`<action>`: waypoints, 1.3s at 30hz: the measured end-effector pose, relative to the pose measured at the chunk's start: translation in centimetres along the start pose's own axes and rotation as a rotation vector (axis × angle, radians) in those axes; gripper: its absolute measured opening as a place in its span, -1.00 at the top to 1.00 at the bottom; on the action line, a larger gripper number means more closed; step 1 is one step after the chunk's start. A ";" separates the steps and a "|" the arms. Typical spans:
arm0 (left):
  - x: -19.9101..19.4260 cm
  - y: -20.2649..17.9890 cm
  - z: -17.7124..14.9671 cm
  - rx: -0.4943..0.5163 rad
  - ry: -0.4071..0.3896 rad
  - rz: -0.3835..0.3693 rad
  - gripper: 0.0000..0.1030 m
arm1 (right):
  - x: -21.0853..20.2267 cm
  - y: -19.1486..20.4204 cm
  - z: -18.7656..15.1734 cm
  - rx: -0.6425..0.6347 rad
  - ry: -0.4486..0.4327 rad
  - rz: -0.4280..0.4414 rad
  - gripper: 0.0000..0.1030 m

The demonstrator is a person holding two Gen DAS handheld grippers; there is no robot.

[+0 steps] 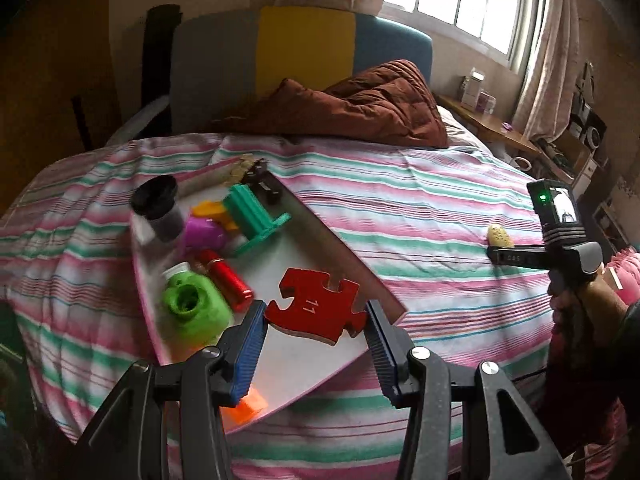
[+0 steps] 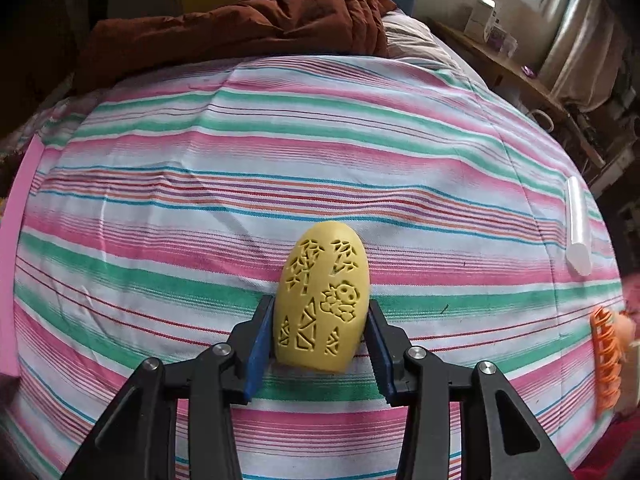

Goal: Organize rigid objects
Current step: 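Carry the red puzzle piece into the tray and open the left gripper while the right holds the yellow piece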

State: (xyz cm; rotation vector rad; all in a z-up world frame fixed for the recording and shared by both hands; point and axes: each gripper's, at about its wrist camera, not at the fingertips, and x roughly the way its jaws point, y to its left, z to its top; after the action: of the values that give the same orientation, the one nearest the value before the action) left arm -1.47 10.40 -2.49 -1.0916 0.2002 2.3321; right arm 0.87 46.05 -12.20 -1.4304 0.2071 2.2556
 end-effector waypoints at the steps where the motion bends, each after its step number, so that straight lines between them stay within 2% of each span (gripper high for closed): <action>1: -0.1 0.5 -0.1 -0.011 0.002 0.003 0.03 | 0.0 0.0 0.0 0.000 0.000 -0.001 0.14; 9: -2.4 6.8 -2.1 -0.170 0.005 0.059 0.03 | 0.0 0.0 0.1 0.002 0.007 0.004 0.13; 14: -3.0 8.5 -2.9 -0.223 0.010 0.062 0.03 | 0.0 0.1 0.1 -0.011 0.008 0.000 0.14; 20: -1.8 6.8 -2.8 -0.206 0.039 -0.019 0.03 | -0.1 0.1 0.0 -0.013 0.008 -0.001 0.14; 29: 1.2 4.3 -1.3 -0.167 0.090 -0.102 0.03 | -0.2 0.3 0.0 -0.020 0.008 -0.007 0.14; 33: 2.6 3.6 -1.2 -0.154 0.118 -0.103 0.03 | -0.2 0.3 0.0 -0.027 0.007 -0.012 0.14; 37: 3.7 3.7 -1.2 -0.143 0.146 -0.068 0.03 | -0.2 0.4 0.0 -0.032 0.006 -0.015 0.14; 39: 4.6 3.5 -1.1 -0.105 0.164 -0.037 0.03 | -0.3 0.4 0.0 -0.035 0.006 -0.018 0.14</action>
State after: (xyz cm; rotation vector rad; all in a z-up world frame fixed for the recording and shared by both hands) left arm -4.96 9.03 -6.98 -1.3282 0.1190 2.2426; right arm 0.78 45.59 -12.03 -1.4516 0.1571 2.2514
